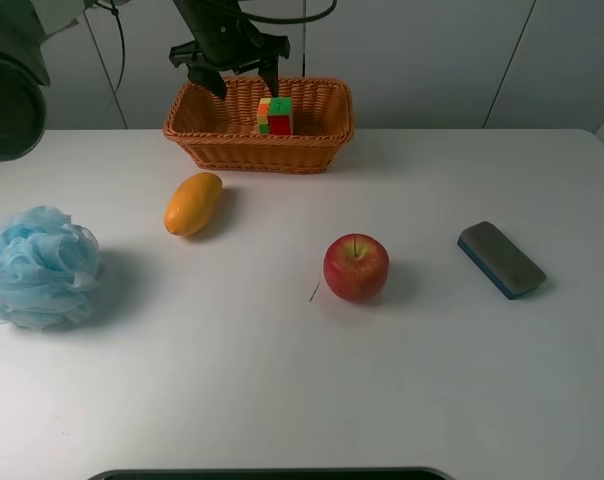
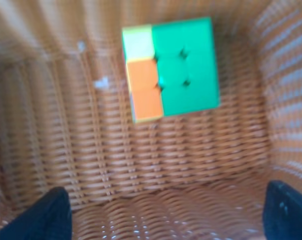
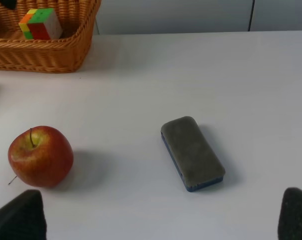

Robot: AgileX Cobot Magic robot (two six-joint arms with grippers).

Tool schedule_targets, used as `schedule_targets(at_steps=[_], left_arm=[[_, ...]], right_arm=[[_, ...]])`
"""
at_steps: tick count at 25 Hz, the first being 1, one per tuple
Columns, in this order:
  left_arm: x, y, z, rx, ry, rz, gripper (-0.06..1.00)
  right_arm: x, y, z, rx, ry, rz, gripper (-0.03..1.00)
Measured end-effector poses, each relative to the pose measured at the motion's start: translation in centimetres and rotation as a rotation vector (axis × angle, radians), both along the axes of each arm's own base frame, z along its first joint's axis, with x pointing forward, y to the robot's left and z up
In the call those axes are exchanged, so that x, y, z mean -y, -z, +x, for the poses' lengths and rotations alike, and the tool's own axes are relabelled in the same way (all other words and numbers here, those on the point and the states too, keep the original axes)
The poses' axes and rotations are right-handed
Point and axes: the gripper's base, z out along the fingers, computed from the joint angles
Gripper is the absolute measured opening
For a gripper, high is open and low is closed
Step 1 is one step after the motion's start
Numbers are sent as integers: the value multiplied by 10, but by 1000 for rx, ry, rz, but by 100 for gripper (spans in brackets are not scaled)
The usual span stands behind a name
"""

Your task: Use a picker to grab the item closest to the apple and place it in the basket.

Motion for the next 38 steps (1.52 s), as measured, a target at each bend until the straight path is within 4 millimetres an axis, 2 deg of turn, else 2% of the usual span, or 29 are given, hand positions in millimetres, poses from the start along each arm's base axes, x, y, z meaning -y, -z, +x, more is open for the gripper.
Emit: schedule_targets(at_steps=[6,10,14,17,23,31,35,38], left_arm=[[-14,-93,-27,157,17,-50,74],[-29,-131,-59,164,25,-42,74],[-49,-136,-100,78,52,20,74],[-70,-144,-145,45,101,65,74],[-113,-138,-236,-3,183,136,74],[-163,-113,-343,24,252,159,74],[-182,-97,-385,75,258,147,74],[-198,-83,-408,160,192,114,74]], right_arm=[[0,0,0,0,0,0,70],[0,0,0,0,0,0,70],[0,0,0,0,0,0,70],[0,0,0,0,0,0,70],[0,0,0,0,0,0,70],[0,0,0,0,0,0,70],[0,0,0,0,0,0,70],[0,0,0,0,0,0,70]])
